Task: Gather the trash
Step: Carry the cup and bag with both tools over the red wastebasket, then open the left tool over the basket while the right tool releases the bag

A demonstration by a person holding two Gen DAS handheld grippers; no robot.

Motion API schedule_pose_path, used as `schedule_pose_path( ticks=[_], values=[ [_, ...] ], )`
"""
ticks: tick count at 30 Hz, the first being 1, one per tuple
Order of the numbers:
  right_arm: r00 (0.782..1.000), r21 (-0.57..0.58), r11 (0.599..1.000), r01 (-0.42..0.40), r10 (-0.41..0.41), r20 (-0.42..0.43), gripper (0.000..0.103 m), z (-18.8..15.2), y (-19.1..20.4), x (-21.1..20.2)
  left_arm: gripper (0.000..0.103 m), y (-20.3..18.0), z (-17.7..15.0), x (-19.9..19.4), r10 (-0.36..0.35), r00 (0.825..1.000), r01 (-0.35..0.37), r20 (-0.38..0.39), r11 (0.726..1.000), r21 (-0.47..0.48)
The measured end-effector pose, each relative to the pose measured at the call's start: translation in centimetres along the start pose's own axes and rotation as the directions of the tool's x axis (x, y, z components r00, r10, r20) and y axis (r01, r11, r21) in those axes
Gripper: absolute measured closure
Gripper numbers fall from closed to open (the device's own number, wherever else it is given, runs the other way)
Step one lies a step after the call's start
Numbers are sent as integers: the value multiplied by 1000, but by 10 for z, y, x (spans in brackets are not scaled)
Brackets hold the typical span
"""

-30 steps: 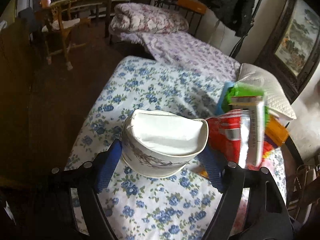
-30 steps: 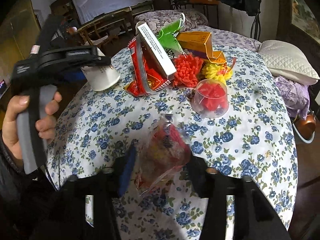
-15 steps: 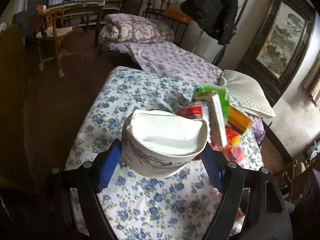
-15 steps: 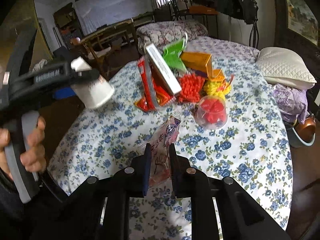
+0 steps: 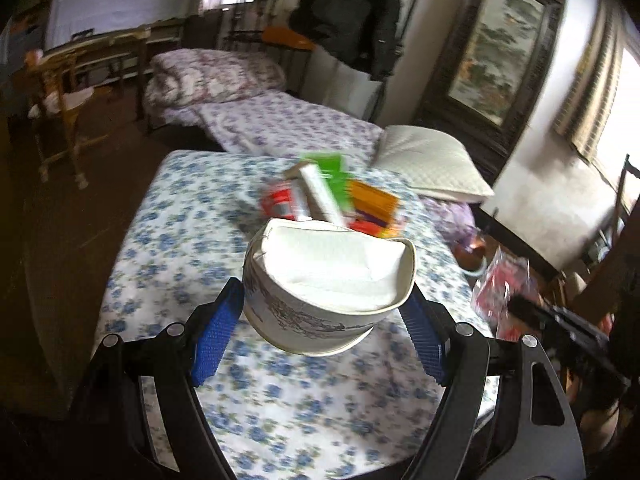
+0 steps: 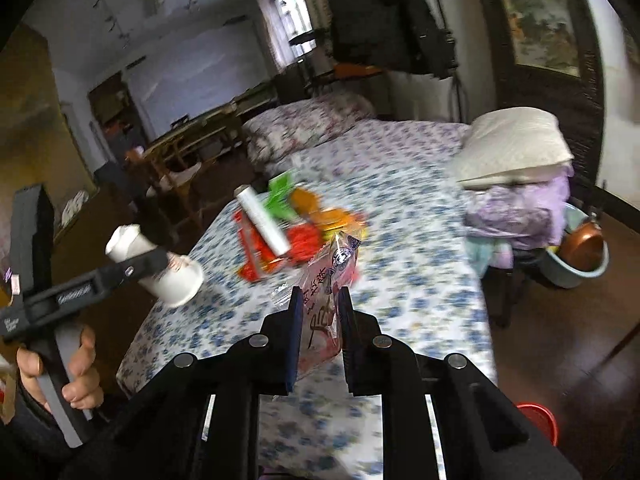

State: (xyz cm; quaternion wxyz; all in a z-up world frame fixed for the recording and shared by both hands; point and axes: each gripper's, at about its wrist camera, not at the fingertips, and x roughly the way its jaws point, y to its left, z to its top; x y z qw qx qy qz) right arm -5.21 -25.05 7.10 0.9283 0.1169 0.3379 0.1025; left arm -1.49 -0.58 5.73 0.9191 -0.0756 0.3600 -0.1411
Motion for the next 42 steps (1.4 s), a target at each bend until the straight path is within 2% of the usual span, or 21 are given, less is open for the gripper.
schedule_pose_path(
  ticks=[5, 10, 17, 23, 28, 33, 36, 38, 39, 41, 42],
  values=[
    [998, 70, 996, 53, -55, 30, 85, -8, -49, -25, 27, -46, -2, 7, -49, 999, 51, -21, 994, 101],
    [996, 127, 988, 87, -91, 23, 85, -28, -89, -40, 27, -105, -6, 21, -115, 991, 126, -62, 970, 209],
    [989, 214, 965, 148, -146, -28, 85, -68, -150, -51, 27, -193, -26, 56, -191, 966, 239, -172, 911, 336],
    [976, 303, 928, 215, -191, -109, 85, -115, -207, -60, 27, -257, -52, 88, -211, 938, 315, -276, 850, 422],
    [960, 360, 894, 267, -215, -177, 85, -158, -238, -58, 27, -304, -78, 120, -218, 895, 391, -390, 803, 450],
    [948, 421, 857, 298, -216, -232, 85, -193, -267, -47, 27, -345, -111, 158, -184, 850, 443, -494, 757, 480],
    [937, 449, 834, 321, -212, -277, 85, -211, -283, -33, 27, -361, -127, 185, -166, 807, 476, -567, 751, 458],
    [926, 464, 816, 344, -214, -310, 85, -222, -292, -20, 27, -369, -139, 203, -146, 778, 487, -611, 755, 439],
    [920, 474, 805, 357, -216, -327, 85, -229, -298, -15, 27, -372, -146, 214, -138, 756, 497, -640, 758, 423],
    [910, 492, 785, 377, -216, -353, 85, -243, -306, -5, 27, -376, -158, 231, -123, 722, 504, -680, 767, 397],
    [906, 503, 773, 387, -217, -363, 85, -249, -310, 0, 27, -377, -163, 237, -117, 711, 504, -693, 773, 386]
  ],
)
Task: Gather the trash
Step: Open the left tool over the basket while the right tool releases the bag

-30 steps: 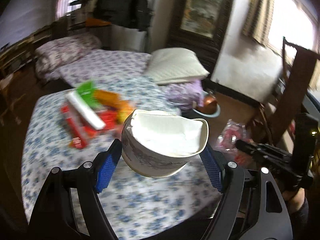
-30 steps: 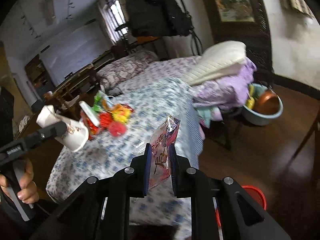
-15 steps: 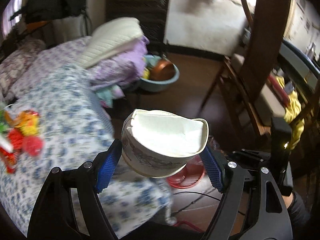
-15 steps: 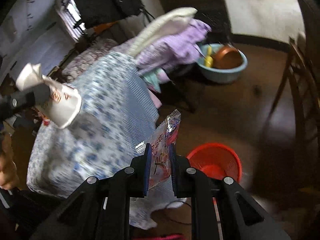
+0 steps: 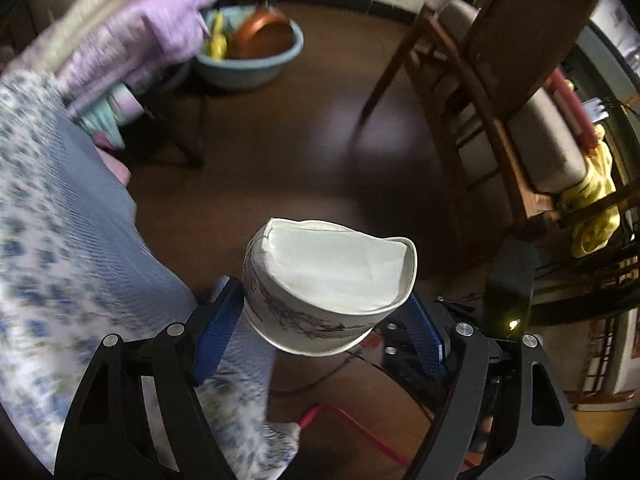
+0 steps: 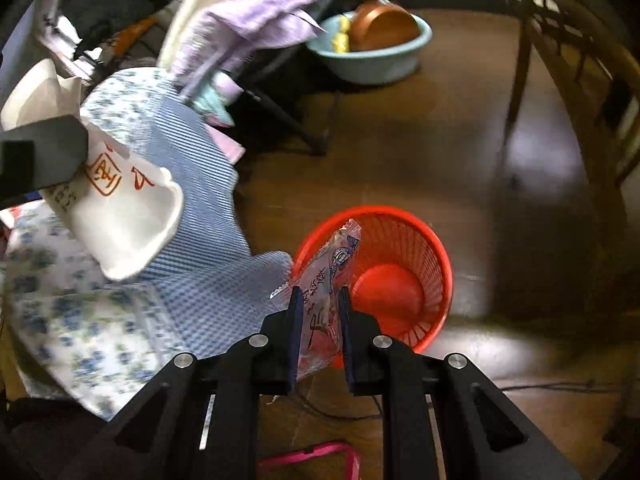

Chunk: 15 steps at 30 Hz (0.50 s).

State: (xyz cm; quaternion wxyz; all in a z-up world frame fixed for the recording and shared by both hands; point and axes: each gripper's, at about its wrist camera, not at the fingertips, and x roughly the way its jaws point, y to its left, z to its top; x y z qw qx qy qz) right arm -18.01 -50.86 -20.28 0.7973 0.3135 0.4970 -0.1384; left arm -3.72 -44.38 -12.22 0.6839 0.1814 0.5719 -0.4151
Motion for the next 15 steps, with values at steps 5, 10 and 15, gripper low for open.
schedule_pose_path(
  ticks=[5, 10, 15],
  values=[
    [999, 57, 998, 16, -14, -33, 80, -3, -9, 28, 26, 4, 3, 43, -31, 996, 26, -88, 998, -55],
    [996, 108, 991, 75, -80, 36, 30, -3, -19, 32, 23, 13, 3, 66, -30, 990, 13, -140, 992, -125],
    [996, 92, 992, 82, -85, 36, 30, 1, -22, 26, 18, 23, 3, 64, -70, 986, 41, -148, 982, -187]
  ],
)
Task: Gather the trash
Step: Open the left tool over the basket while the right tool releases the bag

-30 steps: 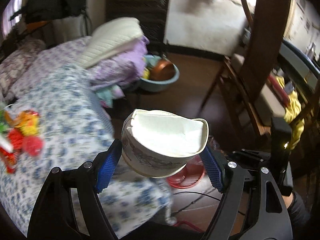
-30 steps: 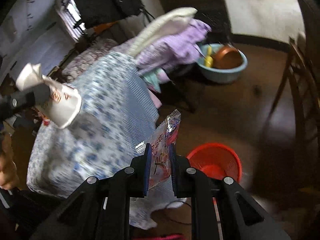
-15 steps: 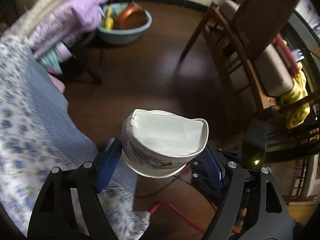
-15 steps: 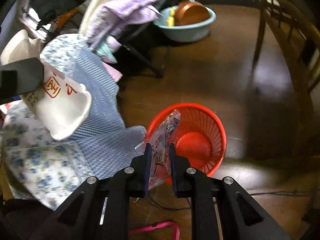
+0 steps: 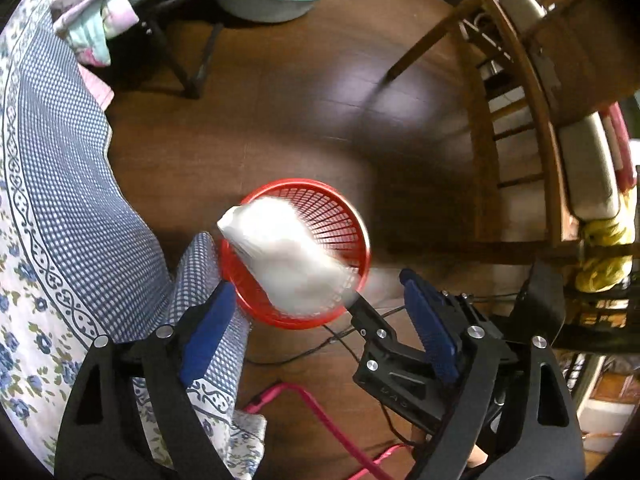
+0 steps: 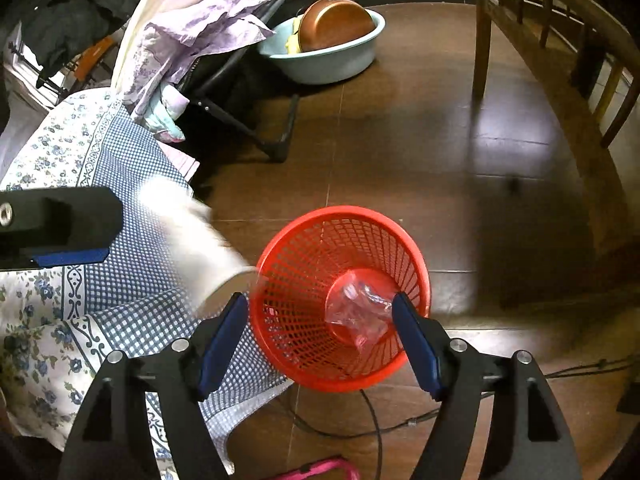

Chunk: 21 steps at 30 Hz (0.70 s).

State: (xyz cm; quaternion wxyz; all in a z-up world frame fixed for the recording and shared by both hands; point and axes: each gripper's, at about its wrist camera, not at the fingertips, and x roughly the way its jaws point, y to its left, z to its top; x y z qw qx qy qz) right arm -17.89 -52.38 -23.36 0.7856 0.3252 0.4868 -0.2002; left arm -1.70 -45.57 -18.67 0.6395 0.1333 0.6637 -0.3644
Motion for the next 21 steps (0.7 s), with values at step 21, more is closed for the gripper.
schedule_pose_path(
  ticks=[21],
  values=[
    [987, -108, 994, 18, 0, 161, 25, 19, 56, -118, 18, 0, -57, -139, 3, 951, -28, 310, 997, 74]
  ],
)
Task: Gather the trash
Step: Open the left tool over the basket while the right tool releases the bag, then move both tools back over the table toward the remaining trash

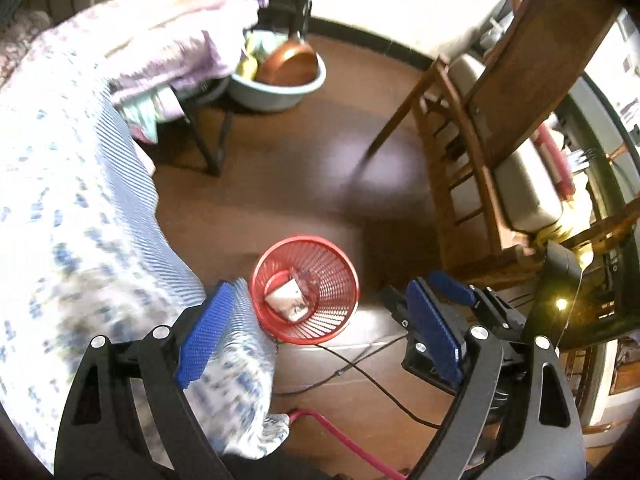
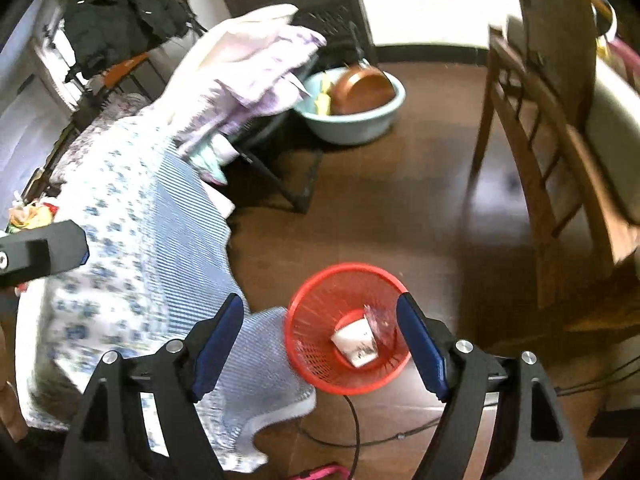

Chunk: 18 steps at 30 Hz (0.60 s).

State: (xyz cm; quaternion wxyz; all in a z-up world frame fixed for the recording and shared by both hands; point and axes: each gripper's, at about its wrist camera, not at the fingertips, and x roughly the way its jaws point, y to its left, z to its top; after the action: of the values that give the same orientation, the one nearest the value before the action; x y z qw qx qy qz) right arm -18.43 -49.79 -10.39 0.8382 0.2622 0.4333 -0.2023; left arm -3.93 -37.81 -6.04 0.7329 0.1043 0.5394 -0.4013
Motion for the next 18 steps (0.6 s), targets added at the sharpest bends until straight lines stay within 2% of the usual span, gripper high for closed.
schedule_pose_path(
  ticks=[6, 12, 18],
  values=[
    [997, -75, 997, 2, 4, 81, 18, 11, 44, -37, 18, 10, -17, -55, 35, 993, -36, 112, 999, 12],
    [989, -106, 994, -21, 36, 142, 16, 25, 88, -64, 18, 40, -32, -98, 46, 982, -37, 182, 998, -49],
    [984, -144, 988, -60, 83, 161, 10, 37, 135, -81, 18, 72, -46, -132, 89, 966, -68, 241, 993, -96]
  ],
)
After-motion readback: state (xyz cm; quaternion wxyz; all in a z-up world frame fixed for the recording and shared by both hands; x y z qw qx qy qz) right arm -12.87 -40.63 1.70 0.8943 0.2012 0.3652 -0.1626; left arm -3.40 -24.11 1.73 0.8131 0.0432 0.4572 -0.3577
